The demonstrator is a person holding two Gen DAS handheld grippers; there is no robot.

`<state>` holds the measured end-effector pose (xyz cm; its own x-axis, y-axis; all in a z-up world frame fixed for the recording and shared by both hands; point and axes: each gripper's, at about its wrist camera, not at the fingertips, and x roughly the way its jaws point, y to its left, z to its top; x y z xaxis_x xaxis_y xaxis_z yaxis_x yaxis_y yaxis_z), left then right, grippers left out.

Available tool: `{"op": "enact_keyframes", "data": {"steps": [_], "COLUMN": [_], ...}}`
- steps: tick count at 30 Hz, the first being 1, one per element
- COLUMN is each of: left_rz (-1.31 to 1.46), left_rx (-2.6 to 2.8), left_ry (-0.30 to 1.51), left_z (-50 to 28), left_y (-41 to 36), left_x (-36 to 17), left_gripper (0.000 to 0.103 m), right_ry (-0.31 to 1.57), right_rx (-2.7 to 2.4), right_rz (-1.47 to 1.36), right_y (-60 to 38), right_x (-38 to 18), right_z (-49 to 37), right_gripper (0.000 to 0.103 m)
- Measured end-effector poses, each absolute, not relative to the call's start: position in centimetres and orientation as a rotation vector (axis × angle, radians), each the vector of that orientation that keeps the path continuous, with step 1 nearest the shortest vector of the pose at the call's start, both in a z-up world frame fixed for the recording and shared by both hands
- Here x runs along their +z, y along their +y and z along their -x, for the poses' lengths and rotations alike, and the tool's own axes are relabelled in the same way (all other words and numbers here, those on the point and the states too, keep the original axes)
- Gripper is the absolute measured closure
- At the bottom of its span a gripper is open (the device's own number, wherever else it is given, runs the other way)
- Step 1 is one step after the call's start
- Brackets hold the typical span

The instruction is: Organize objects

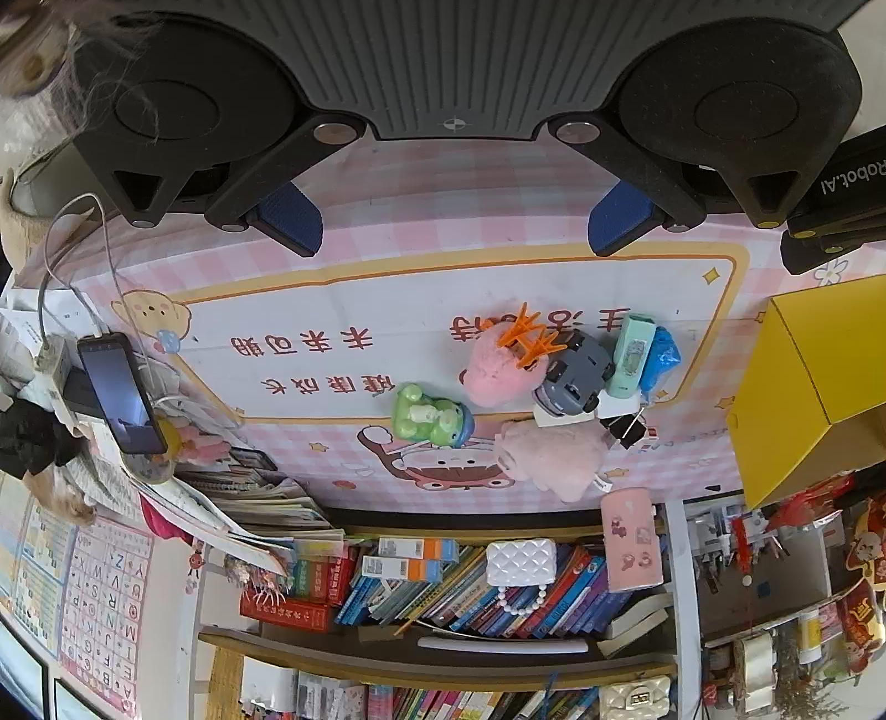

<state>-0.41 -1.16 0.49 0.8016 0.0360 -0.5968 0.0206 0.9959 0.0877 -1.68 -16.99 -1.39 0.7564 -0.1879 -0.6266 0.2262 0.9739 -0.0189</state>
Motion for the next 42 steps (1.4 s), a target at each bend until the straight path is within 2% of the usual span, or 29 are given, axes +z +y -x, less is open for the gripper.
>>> {"op": "enact_keyframes", "data": {"steps": [21,42], "left_rz": [-0.122,-0.088], "left_rx": [0.022,-0.03], "left_ry": [0.669,0.644], "left_z": [-0.3,-4.8], "left_y": [-1.7,-4.7], "left_x": [0.1,0.4], "left_gripper": [0.0,0.0], "right_ry": [0.683,0.696], "right_rx": [-0.183,-0.142], "right_rz": [-0.068,-0.113], "right_y": [-17.5,-21.6], "right_x": [-1.5,-1.4], "right_z": [0.6,-4.9], "right_gripper": [0.002,0.001]}}
